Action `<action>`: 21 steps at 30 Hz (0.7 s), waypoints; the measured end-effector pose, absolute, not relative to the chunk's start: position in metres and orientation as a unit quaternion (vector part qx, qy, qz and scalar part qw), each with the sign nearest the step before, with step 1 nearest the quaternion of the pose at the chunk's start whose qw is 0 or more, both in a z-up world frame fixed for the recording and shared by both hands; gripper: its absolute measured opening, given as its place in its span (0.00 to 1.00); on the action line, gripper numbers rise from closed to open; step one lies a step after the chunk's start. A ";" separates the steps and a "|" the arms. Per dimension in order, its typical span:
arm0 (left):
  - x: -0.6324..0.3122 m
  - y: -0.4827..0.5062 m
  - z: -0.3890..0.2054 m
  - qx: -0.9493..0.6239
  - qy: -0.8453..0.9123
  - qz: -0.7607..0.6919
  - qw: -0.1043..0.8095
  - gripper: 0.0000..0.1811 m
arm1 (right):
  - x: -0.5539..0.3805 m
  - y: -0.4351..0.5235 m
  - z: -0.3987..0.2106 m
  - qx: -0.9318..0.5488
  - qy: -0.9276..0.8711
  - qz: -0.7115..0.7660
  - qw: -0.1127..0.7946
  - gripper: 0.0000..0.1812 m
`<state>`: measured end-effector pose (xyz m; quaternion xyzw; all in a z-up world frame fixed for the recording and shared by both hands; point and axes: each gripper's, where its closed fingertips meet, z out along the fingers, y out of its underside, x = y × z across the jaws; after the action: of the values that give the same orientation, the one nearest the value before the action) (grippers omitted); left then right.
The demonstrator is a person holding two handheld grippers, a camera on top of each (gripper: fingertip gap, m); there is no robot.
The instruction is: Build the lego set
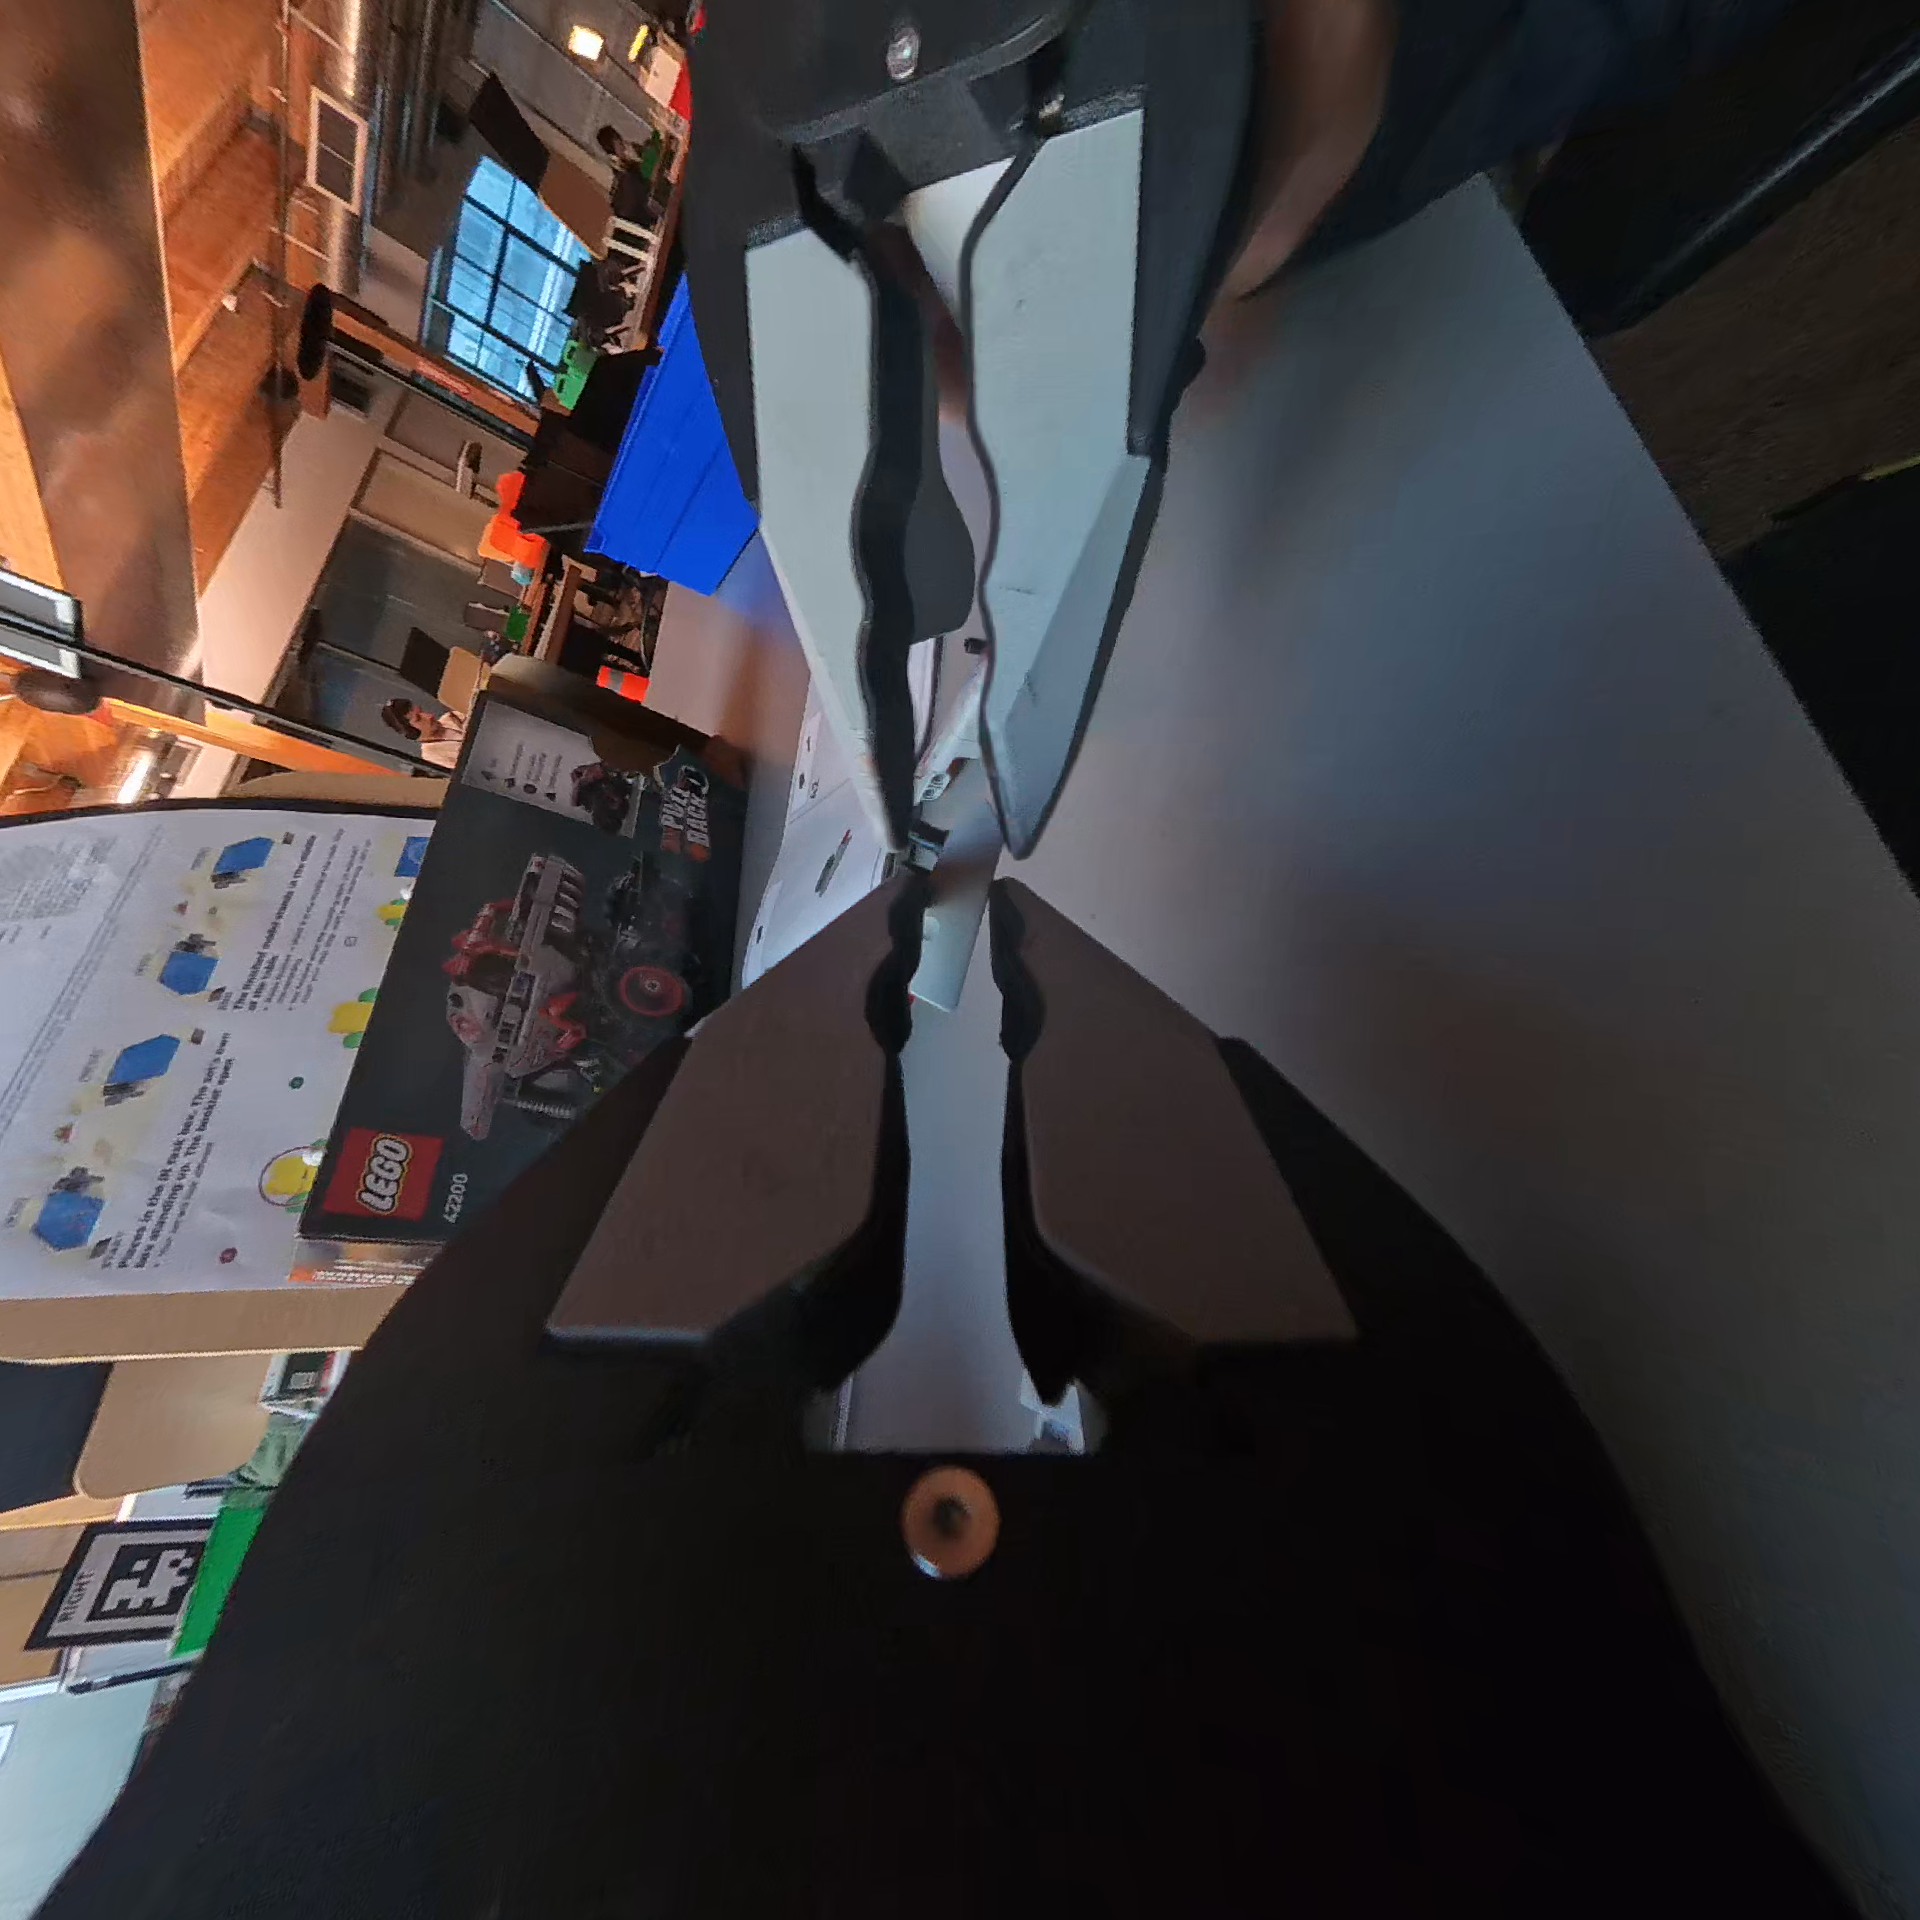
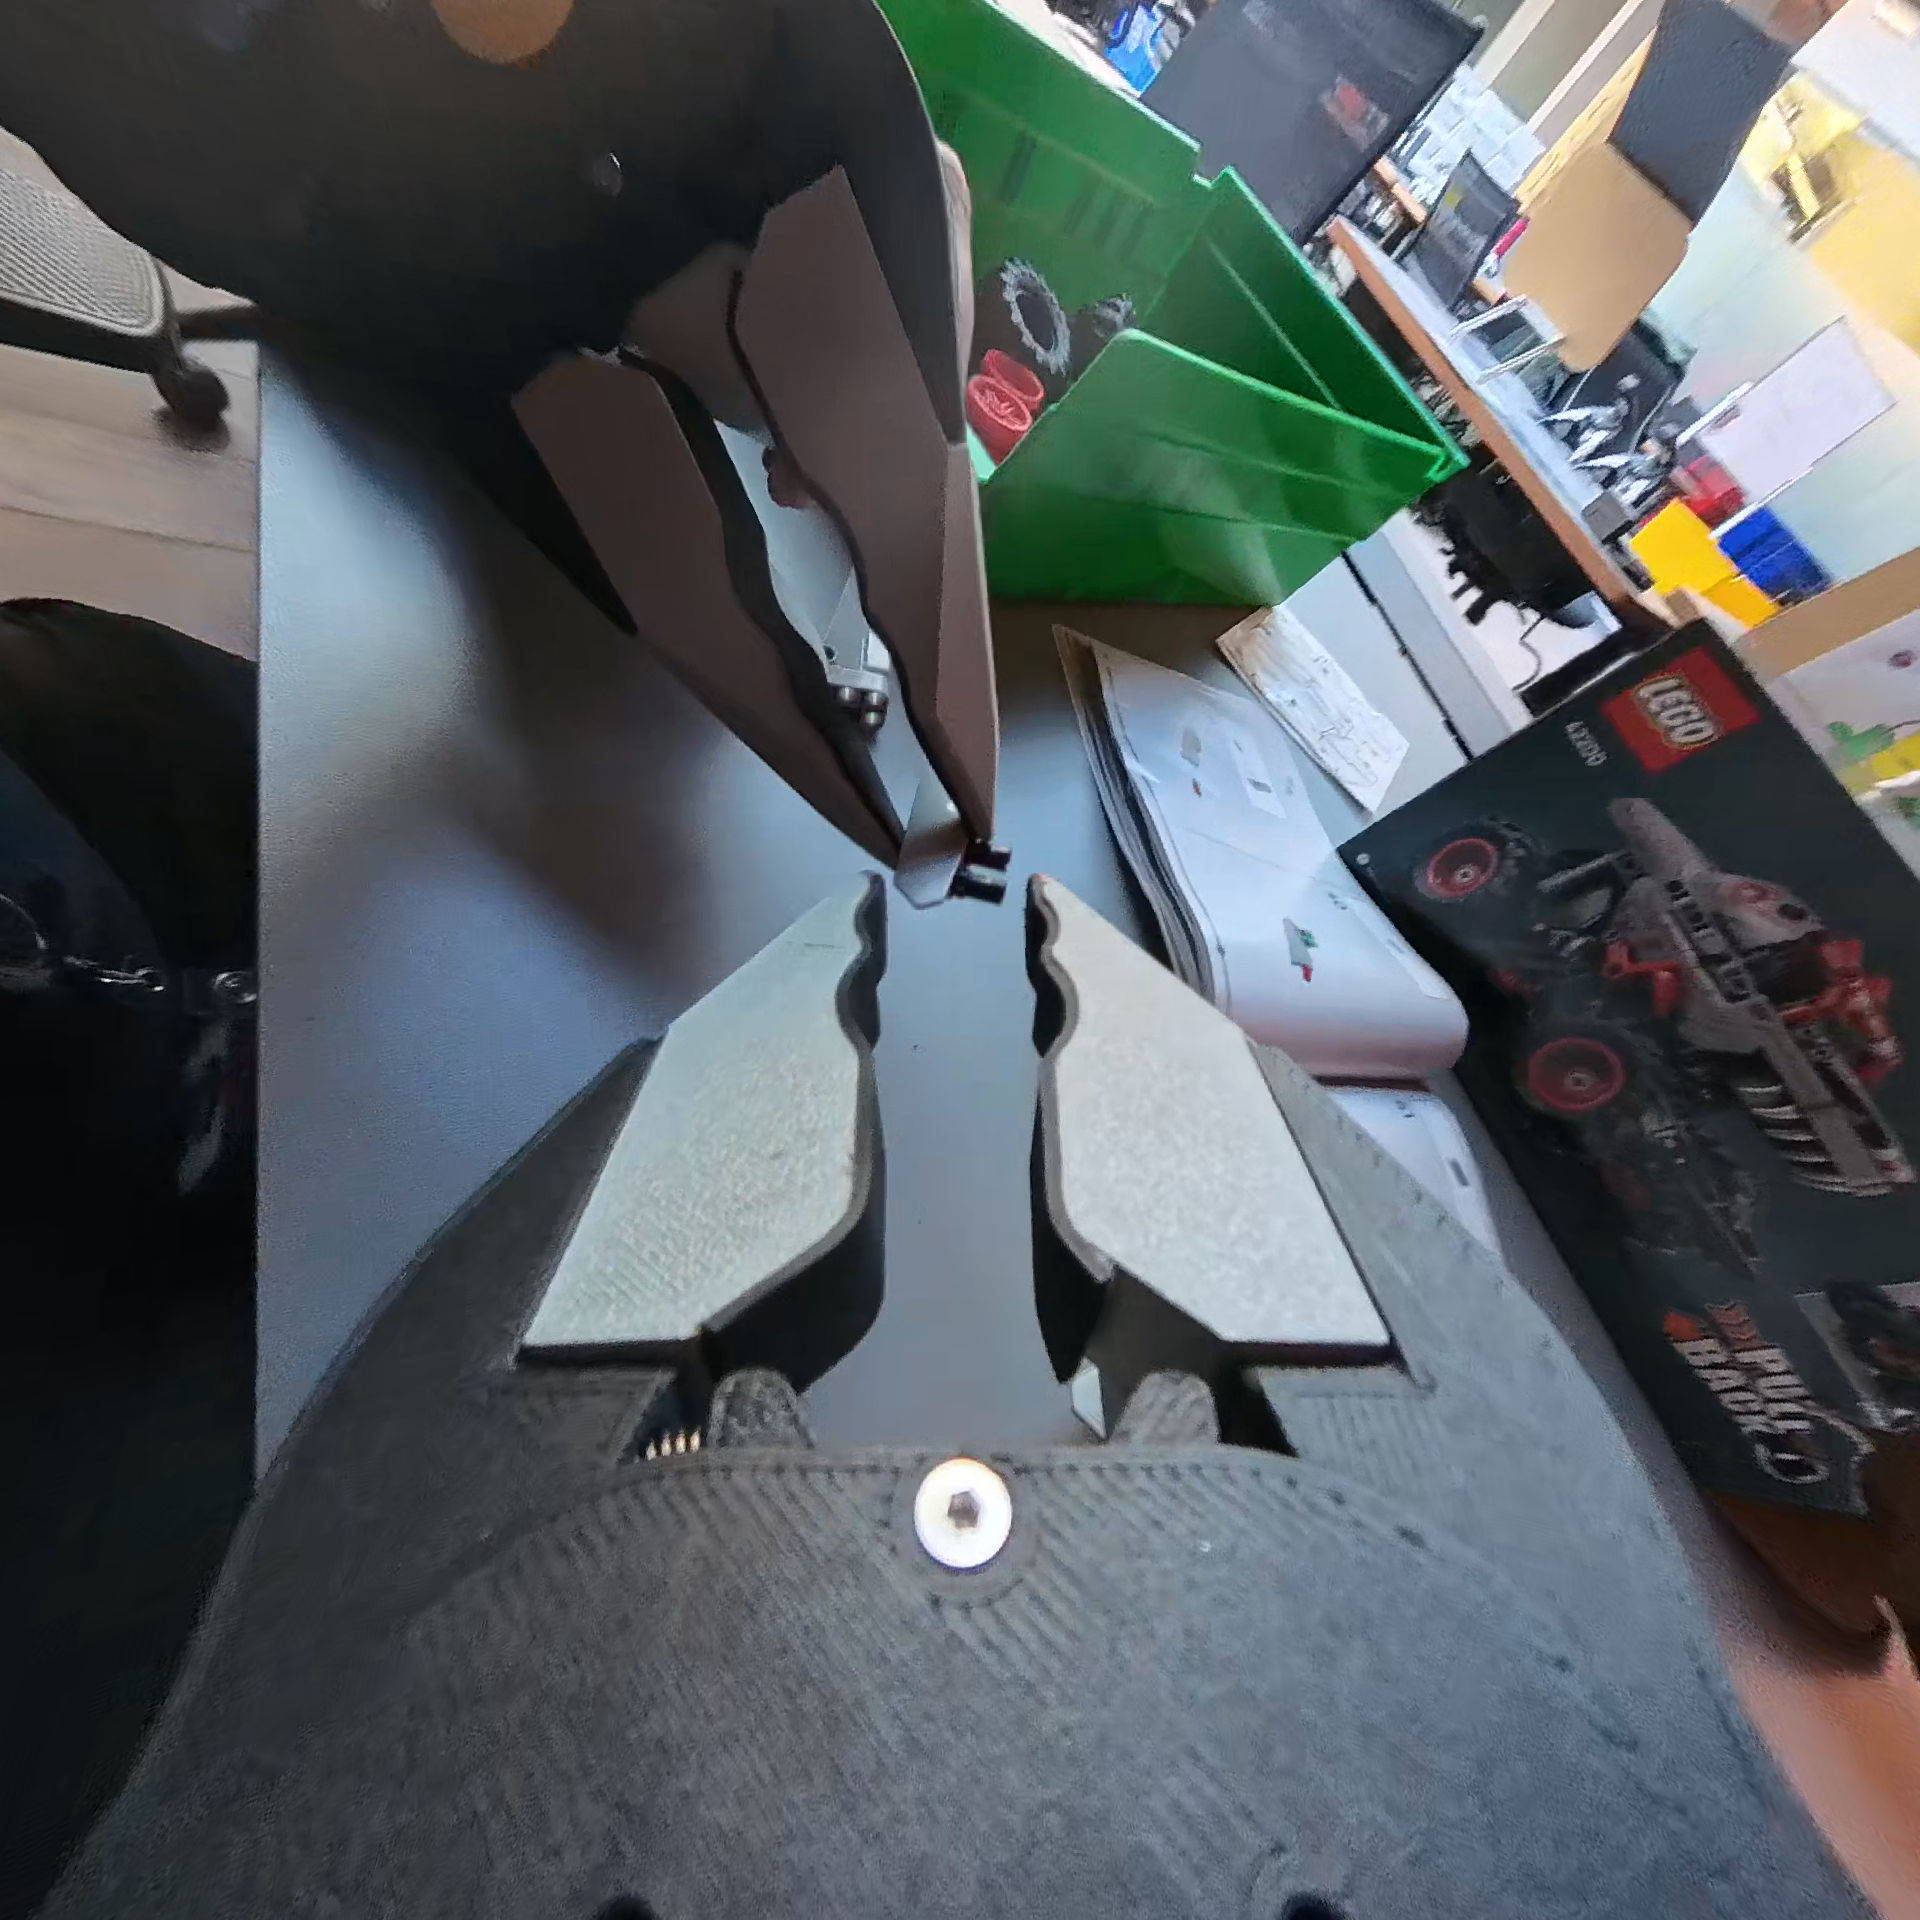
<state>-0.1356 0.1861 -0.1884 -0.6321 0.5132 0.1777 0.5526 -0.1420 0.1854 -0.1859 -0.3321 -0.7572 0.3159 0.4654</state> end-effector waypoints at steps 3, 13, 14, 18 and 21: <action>-0.136 0.187 -0.180 -0.621 0.504 0.194 0.568 0.05 | -0.142 0.186 -0.181 -0.327 -0.751 0.305 0.486 0.10; -0.122 0.184 -0.163 -0.449 0.551 0.474 0.520 0.01 | -0.133 0.185 -0.154 -0.312 -0.701 0.329 0.550 0.12; -0.121 0.183 -0.161 -0.432 0.554 0.492 0.514 0.00 | -0.133 0.184 -0.154 -0.311 -0.702 0.328 0.551 0.12; -0.120 0.180 -0.156 -0.393 0.553 0.544 0.494 0.01 | -0.132 0.183 -0.152 -0.308 -0.700 0.335 0.551 0.12; -0.121 0.181 -0.155 -0.384 0.551 0.560 0.484 0.01 | -0.133 0.183 -0.150 -0.306 -0.698 0.344 0.549 0.12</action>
<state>-0.1213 0.1805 -0.1553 -0.3844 0.5513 0.5601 0.4843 -0.1327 0.1828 -0.1503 -0.3064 -0.6977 0.3437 0.5488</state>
